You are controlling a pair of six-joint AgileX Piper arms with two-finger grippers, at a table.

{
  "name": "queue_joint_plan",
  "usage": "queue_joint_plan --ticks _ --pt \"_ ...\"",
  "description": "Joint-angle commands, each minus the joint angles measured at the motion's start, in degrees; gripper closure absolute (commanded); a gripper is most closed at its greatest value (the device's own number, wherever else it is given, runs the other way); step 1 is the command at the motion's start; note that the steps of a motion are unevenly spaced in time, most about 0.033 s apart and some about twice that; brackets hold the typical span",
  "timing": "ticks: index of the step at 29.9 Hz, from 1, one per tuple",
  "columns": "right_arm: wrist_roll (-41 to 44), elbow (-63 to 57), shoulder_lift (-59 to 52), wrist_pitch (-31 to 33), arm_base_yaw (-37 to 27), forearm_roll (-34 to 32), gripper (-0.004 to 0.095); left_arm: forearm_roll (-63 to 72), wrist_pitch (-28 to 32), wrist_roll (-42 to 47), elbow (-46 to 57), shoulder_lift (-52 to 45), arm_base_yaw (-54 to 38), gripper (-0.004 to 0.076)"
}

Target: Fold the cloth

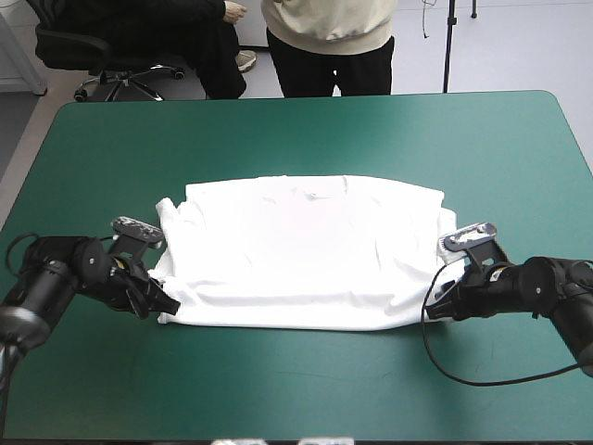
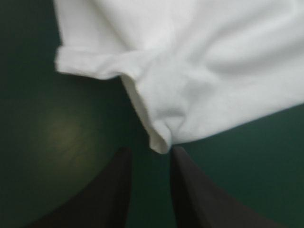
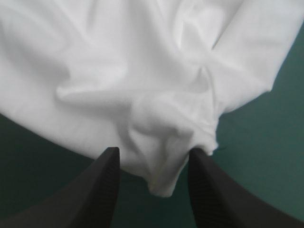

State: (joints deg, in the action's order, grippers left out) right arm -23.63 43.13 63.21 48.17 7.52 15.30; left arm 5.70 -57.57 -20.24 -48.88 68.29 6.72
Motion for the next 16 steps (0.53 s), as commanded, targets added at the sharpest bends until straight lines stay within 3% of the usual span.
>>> queue_joint_plan --ticks 1,5,9,16 --pt "-0.46 5.68 -3.68 -1.07 -0.45 1.6 0.0449 -4.14 3.94 6.16 -3.03 -8.4 0.21 0.0453" --pt "-0.46 10.38 -4.1 1.76 -0.45 1.6 0.0449 -11.04 8.66 16.98 -3.01 -12.07 0.09 0.0416" --pt "-0.65 12.18 -4.1 1.88 -0.45 1.92 0.0449 -17.33 9.66 25.64 -3.01 -8.18 0.09 0.0356" --pt "-0.83 12.24 -4.1 1.58 -0.45 3.12 0.0449 -15.0 11.77 28.25 -3.01 5.16 0.09 0.0337"
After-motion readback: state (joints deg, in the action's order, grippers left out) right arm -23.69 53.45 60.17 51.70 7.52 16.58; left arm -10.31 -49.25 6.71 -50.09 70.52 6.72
